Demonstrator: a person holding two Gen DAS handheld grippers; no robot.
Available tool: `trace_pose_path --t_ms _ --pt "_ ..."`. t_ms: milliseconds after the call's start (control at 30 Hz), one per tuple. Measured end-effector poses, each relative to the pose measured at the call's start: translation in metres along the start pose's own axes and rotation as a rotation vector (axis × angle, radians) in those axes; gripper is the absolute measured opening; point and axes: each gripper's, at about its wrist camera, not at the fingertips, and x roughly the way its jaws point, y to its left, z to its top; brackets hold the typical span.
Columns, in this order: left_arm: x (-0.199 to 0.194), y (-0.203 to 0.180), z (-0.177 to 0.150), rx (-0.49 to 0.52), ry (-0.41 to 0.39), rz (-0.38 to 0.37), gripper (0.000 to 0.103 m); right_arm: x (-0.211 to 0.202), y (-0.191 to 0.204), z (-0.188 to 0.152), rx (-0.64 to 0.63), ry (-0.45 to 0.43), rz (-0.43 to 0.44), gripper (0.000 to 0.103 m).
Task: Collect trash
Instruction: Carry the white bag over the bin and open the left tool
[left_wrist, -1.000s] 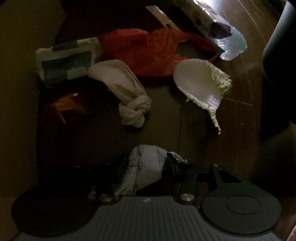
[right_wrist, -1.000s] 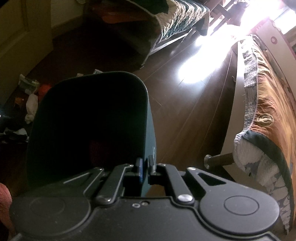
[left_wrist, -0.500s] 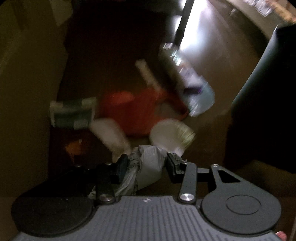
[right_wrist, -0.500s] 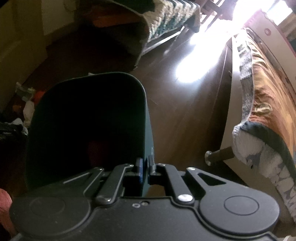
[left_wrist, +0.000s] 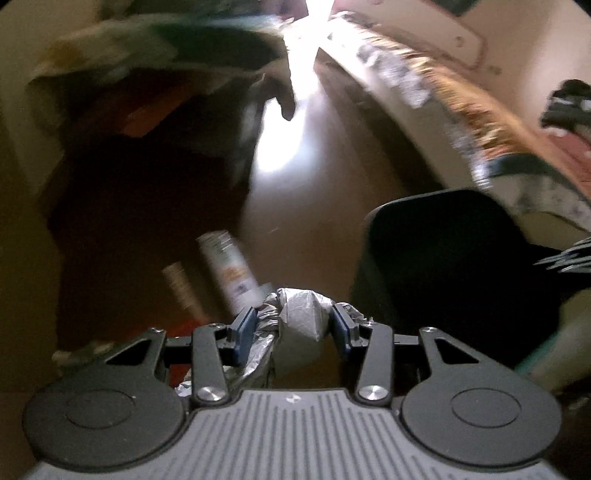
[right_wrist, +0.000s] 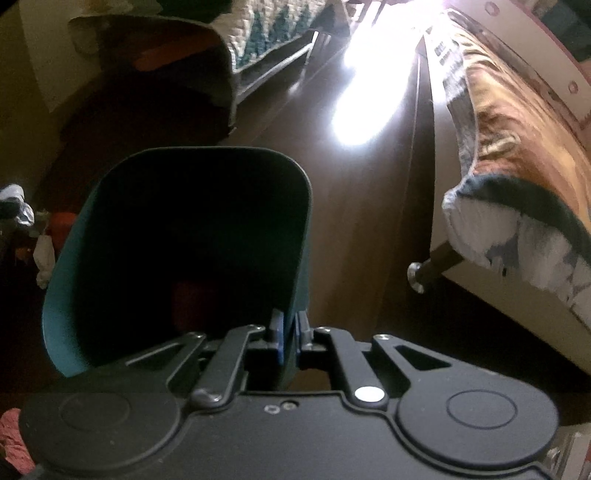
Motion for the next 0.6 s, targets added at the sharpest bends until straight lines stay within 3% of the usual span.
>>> trace_pose_path --t_ms 167,300,467,600 --pt "0.002 -0.072 0.031 0.108 -0.038 -0.119 0.043 0.004 -0.018 -0.013 0.048 0.002 0.012 0.005" --pt "0.023 -0.136 0.043 0.222 -0.016 -0.180 0.043 0.006 -0.032 -0.028 0.091 0.016 0.018 0.005" --pt "0.061 -0.190 0.042 0.309 0.055 -0.197 0.043 0.009 -0.045 -0.048 0.131 0.041 0.039 0.006" --pt "0.095 -0.210 0.034 0.311 0.137 -0.176 0.043 0.008 -0.047 -0.061 0.151 0.061 0.067 0.008"
